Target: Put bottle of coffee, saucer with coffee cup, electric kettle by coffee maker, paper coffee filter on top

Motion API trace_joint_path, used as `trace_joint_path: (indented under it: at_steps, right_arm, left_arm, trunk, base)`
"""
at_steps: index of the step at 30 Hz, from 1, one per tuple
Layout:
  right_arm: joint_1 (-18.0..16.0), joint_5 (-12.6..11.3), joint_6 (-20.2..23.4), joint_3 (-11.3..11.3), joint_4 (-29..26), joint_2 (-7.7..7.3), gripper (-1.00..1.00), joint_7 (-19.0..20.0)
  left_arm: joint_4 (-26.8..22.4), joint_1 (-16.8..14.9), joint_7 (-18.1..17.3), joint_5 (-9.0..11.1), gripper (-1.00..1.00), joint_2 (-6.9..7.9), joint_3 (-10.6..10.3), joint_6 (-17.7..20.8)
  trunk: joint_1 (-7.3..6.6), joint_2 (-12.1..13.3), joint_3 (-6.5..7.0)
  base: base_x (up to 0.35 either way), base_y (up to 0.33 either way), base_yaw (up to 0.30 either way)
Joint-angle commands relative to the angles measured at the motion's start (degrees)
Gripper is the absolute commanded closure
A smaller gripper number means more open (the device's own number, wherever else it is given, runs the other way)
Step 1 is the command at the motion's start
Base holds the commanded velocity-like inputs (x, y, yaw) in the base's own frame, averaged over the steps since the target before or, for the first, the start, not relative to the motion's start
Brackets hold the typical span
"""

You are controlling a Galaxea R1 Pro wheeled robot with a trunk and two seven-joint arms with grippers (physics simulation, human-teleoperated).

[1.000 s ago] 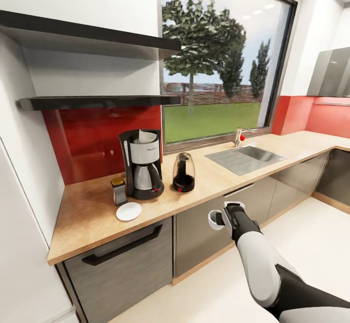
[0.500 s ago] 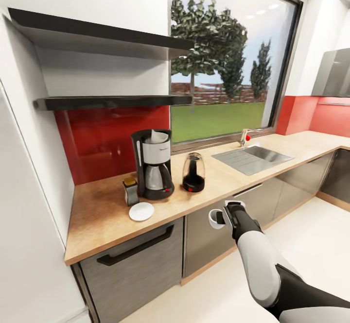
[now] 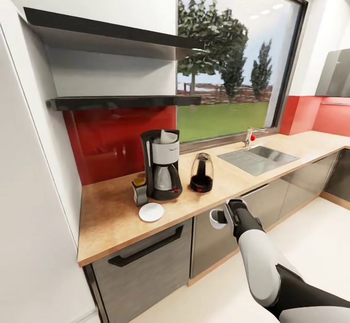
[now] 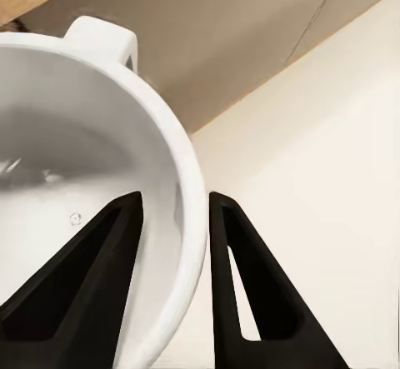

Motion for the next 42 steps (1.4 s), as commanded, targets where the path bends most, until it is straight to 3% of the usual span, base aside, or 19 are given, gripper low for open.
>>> trace_joint_path:
  at_steps: [1,6,13,21,26,33,34,35,38,42]
  right_arm:
    - [-0.11,-0.28,0.82,-0.28,-0.07,0.07,1.0,-0.18]
    - [-0.48,-0.28,4.31,-0.28,-0.08,0.07,1.0,-0.17]
    - [-2.49,-0.2,14.39,0.01,-0.24,0.07,1.0,-0.35]
    - [-2.91,-0.19,15.91,3.62,-0.26,0.07,1.0,-0.37]
    - [-3.0,-0.32,15.88,4.19,-4.62,0.07,1.0,-0.26]
    - [-3.92,-0.47,15.9,6.31,-5.52,0.07,1.0,-0.19]
    - [-4.03,-3.96,15.93,6.47,-5.53,0.07,1.0,-0.19]
    - [-4.04,-5.76,15.94,6.51,-5.53,0.07,1.0,-0.19]
    - [-4.06,-8.1,15.96,6.55,-5.53,0.07,1.0,-0.22]
    - [-4.06,-9.05,15.96,6.57,-5.53,0.07,1.0,-0.23]
  left_arm:
    - [0.11,-0.05,0.18,-0.62,-1.0,-0.02,0.47,-0.25]
    - [0.12,-0.04,0.18,-0.63,-1.0,-0.07,0.42,-0.25]
    - [0.12,-0.04,0.18,-0.63,-1.0,-0.16,0.29,-0.21]
    - [0.12,-0.04,0.18,-0.63,-1.0,-0.17,0.17,-0.2]
    - [0.12,-0.04,0.18,-0.63,-1.0,-0.31,0.02,-0.34]
    - [0.12,-0.04,0.18,-0.63,-1.0,-0.23,0.06,-0.28]
    - [0.12,-0.04,0.18,-0.63,-1.0,-0.22,0.09,-0.28]
    - [0.12,-0.04,0.18,-0.63,-1.0,-0.23,0.1,-0.28]
    - [0.12,-0.04,0.18,-0.63,-1.0,-0.22,0.1,-0.28]
    - [0.12,-0.04,0.18,-0.63,-1.0,-0.18,0.11,-0.28]
  trunk:
    - [0.03,-0.1,-0.1]
    - [0.03,-0.1,-0.1]
    - [0.03,-0.1,-0.1]
    - [0.03,-0.1,-0.1]
    - [0.03,-0.1,-0.1]
    - [0.03,-0.1,-0.1]
    - [0.03,-0.1,-0.12]
    - [0.03,-0.1,-0.14]
    - [0.03,-0.1,-0.22]
    - [0.03,-0.1,-0.34]
  base:
    - [0.001,0.004,0.0]
    - [0.0,0.002,0.0]
    - [0.0,0.0,0.0]
    - [0.0,0.0,0.0]
    - [0.0,0.0,0.0]
    - [0.0,0.0,0.0]
    - [0.0,0.0,0.15]
    - [0.0,0.0,0.191]
    - [0.0,0.0,0.224]
    - [0.0,0.0,0.254]
